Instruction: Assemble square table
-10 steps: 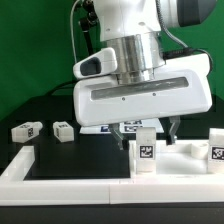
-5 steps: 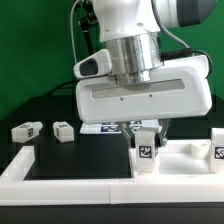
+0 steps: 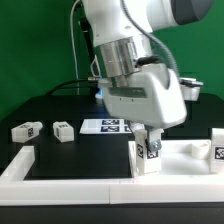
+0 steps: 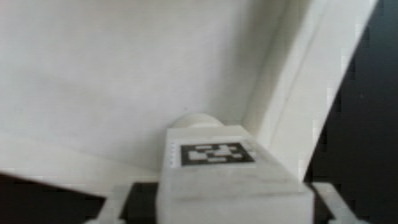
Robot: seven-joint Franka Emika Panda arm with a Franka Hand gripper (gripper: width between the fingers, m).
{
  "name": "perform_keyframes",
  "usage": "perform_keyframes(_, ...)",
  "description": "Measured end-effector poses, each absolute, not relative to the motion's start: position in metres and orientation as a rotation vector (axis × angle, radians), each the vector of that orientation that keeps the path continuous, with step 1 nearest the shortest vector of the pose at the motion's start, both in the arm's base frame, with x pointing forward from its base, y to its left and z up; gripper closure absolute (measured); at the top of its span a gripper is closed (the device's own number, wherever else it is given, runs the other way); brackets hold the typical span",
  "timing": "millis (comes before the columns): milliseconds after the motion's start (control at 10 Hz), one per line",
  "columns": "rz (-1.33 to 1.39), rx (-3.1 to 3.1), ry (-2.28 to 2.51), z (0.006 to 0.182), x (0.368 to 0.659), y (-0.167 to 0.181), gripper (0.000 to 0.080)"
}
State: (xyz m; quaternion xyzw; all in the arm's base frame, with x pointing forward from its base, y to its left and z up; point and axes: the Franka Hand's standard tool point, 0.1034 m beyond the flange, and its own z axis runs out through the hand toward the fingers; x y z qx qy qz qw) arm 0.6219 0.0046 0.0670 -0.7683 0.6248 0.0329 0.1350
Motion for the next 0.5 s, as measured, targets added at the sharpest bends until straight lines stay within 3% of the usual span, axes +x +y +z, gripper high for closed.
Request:
perform_keyframes(300, 0.126, -2.089, 1.931, 0.0664, 0.6220, 0.0052, 0.0509)
perform_keyframes(400, 0.117, -2.131, 1.886, 0.0663, 0.6219, 0.0056, 0.0377)
perform_keyframes(500, 0.081, -2.290, 1.731, 0.0661, 0.6212, 0.0069, 0.0377)
